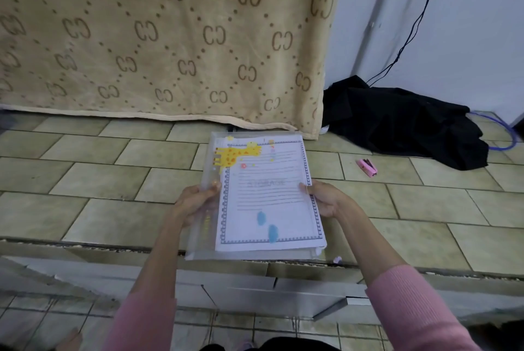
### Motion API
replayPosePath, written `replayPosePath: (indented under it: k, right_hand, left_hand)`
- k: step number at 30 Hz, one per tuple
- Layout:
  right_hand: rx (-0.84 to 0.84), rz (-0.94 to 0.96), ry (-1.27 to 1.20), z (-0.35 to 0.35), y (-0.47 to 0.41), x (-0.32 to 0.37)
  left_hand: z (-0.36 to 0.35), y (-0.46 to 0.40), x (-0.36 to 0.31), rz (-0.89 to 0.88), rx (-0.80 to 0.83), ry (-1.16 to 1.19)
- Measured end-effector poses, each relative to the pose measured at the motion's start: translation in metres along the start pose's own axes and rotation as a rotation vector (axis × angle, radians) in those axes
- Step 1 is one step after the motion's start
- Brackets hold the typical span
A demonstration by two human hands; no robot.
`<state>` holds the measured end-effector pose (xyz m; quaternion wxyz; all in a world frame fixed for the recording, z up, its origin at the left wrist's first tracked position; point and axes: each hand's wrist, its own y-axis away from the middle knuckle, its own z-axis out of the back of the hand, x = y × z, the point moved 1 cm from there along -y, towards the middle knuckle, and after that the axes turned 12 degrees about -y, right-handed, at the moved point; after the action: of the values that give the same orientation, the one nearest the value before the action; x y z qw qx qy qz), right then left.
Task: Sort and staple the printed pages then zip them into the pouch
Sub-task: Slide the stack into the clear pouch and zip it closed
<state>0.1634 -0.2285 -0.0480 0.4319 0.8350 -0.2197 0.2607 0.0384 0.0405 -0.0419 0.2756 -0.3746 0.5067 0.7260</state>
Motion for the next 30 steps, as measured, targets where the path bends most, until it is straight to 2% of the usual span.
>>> replayPosePath:
  k: [5, 9, 15, 18, 20, 23, 25, 26, 28, 30]
  right_hand:
    - [0.361, -0.112, -0.101, -0.004, -0.001, 0.000]
    - [0.460, -0.156, -0.127, -0.016, -0.002, 0.001]
    - [0.289, -0.165, -0.053, -0.029, -0.001, 0.008]
    - [0.014, -0.054, 0.273, -0.023, 0.008, 0.012]
    - [-0.123, 0.021, 0.475, -0.012, 0.021, 0.015]
    - [-0.092, -0.029, 0.629, 0.003, 0.043, 0.012]
    - [-0.043, -0.034, 0.848, 0.004, 0.053, 0.005]
    - [-0.009, -0.017, 0.984, 0.003, 0.055, 0.001]
    - [0.022, 0.015, 1.205, -0.002, 0.056, -0.008]
    - [0.022, 0.049, 1.299, -0.005, 0.056, -0.014]
  left_hand:
    - [-0.003, 0.000, 0.006, -0.021, -0.005, 0.029]
    - [-0.006, 0.006, 0.001, -0.044, -0.037, -0.033]
    - [-0.003, 0.013, -0.002, -0.060, -0.108, -0.057]
    - [0.008, 0.011, -0.006, -0.071, -0.171, -0.156]
    - [0.010, 0.014, -0.010, -0.097, -0.283, -0.311]
    - [-0.001, 0.013, -0.008, -0.103, -0.547, -0.706]
    - [-0.023, 0.016, -0.007, -0.183, -0.620, -0.923]
    - [-0.038, 0.018, -0.006, -0.280, -0.565, -0.963]
    - [-0.077, 0.023, -0.007, -0.464, -0.314, -0.999]
    - [-0.110, 0.025, -0.001, -0.492, -0.125, -1.064]
